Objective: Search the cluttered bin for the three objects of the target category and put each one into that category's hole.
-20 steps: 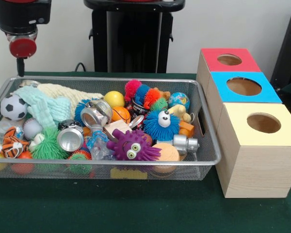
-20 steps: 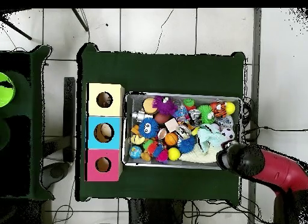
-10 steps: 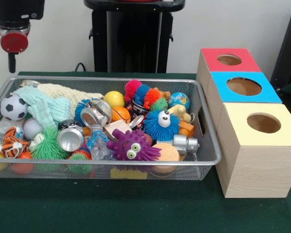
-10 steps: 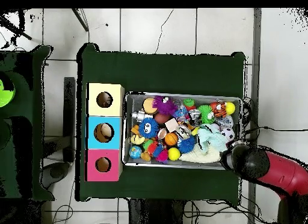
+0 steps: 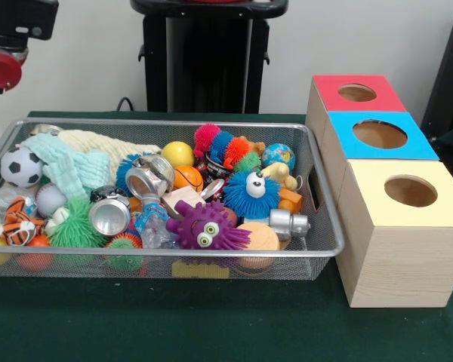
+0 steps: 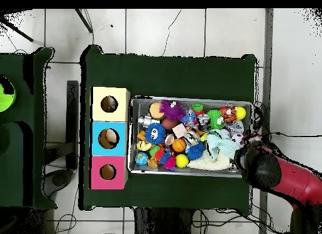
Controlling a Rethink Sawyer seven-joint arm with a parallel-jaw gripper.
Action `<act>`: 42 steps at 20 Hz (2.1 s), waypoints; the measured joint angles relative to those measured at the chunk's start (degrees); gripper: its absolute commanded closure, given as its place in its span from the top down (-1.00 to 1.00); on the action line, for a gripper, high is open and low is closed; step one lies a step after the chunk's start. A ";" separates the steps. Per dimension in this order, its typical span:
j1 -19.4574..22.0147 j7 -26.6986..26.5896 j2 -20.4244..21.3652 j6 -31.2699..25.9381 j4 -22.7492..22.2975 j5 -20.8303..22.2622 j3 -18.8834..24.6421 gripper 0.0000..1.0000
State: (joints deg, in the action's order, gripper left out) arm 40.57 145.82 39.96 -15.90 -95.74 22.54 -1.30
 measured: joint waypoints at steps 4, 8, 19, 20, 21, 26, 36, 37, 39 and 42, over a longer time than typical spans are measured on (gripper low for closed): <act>0.11 0.00 -0.02 1.42 0.00 -1.39 0.02 -1.00; 0.22 0.00 0.02 0.81 -0.14 -2.94 0.02 -1.00; 0.21 0.00 0.31 -4.25 -1.53 -5.49 0.06 -1.00; 0.21 0.00 0.32 -4.69 -1.64 -5.56 0.07 -1.00; 0.21 0.00 0.32 -4.83 -1.69 -5.57 0.10 -1.00; 0.68 0.00 0.15 -4.98 -1.83 -5.58 0.39 -1.00; 6.44 0.00 -3.05 -4.99 -1.77 -5.58 4.02 -1.00; 7.17 0.00 -3.71 -4.99 -1.77 -5.57 4.39 -1.00; 8.14 0.00 -4.75 -4.99 -1.77 -5.55 4.87 -1.00; 9.23 0.00 -6.43 -4.98 -1.98 -5.50 5.29 -1.00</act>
State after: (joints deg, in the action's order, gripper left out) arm 49.80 145.82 33.53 -20.88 -97.72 17.04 4.00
